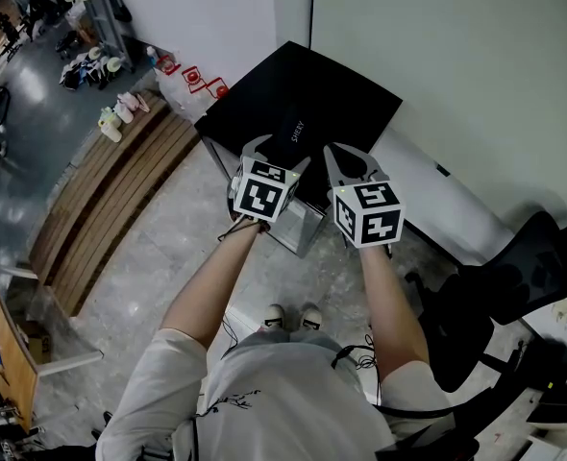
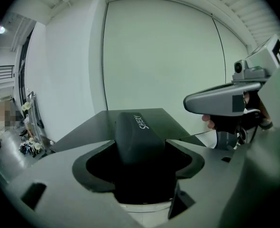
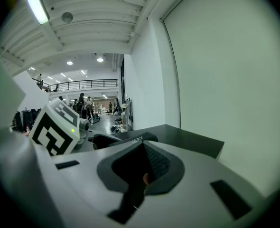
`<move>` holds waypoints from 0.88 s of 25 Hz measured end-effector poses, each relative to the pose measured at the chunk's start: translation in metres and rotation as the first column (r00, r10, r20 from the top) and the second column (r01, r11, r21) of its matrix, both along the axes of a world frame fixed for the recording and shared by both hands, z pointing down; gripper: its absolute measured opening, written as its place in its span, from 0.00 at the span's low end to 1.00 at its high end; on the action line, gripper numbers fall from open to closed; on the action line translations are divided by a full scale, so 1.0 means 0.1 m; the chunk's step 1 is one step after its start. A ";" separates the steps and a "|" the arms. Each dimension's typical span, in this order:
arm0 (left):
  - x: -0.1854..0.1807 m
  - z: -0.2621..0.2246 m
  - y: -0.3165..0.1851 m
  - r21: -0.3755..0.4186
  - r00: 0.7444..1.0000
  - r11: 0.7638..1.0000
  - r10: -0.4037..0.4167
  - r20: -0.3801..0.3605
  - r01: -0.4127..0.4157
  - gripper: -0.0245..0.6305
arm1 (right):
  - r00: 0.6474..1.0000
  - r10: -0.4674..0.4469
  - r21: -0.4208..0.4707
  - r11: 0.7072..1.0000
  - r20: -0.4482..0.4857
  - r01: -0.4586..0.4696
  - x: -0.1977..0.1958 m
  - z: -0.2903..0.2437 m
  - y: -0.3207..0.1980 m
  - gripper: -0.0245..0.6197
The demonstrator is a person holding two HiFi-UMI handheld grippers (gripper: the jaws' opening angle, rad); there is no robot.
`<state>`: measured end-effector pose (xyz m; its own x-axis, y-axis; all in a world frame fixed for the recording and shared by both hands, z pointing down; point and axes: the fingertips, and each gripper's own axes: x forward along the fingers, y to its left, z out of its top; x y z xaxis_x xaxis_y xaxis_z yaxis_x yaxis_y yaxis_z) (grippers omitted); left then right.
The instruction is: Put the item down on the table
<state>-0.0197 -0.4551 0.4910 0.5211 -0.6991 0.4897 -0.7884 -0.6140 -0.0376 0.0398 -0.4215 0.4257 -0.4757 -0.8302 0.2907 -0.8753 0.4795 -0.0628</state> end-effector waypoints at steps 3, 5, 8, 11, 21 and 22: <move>0.01 0.03 -0.03 -0.001 1.000 1.000 -0.002 0.003 0.002 0.55 | 1.000 -0.002 -0.004 1.000 -0.005 0.002 0.01 0.03 -0.03 0.04; 0.02 0.04 -0.04 0.000 1.000 1.000 -0.001 0.009 0.001 0.55 | 1.000 -0.001 -0.004 1.000 -0.005 0.001 0.02 0.03 -0.05 0.04; 0.02 0.10 -0.08 0.000 1.000 1.000 -0.009 0.017 0.009 0.55 | 1.000 -0.003 -0.004 1.000 -0.009 0.003 0.03 0.05 -0.06 0.04; 0.02 0.09 -0.10 0.007 1.000 1.000 -0.019 0.007 0.019 0.55 | 1.000 -0.004 -0.007 1.000 -0.007 0.004 0.04 0.05 -0.07 0.04; 0.05 0.16 -0.14 0.029 0.999 0.999 -0.031 0.009 0.031 0.60 | 1.000 -0.017 -0.016 1.000 -0.017 0.017 0.07 0.11 -0.03 0.04; 0.05 0.15 -0.14 0.031 1.000 0.999 -0.028 0.007 0.028 0.60 | 1.000 -0.017 -0.018 1.000 -0.017 0.017 0.07 0.11 -0.02 0.04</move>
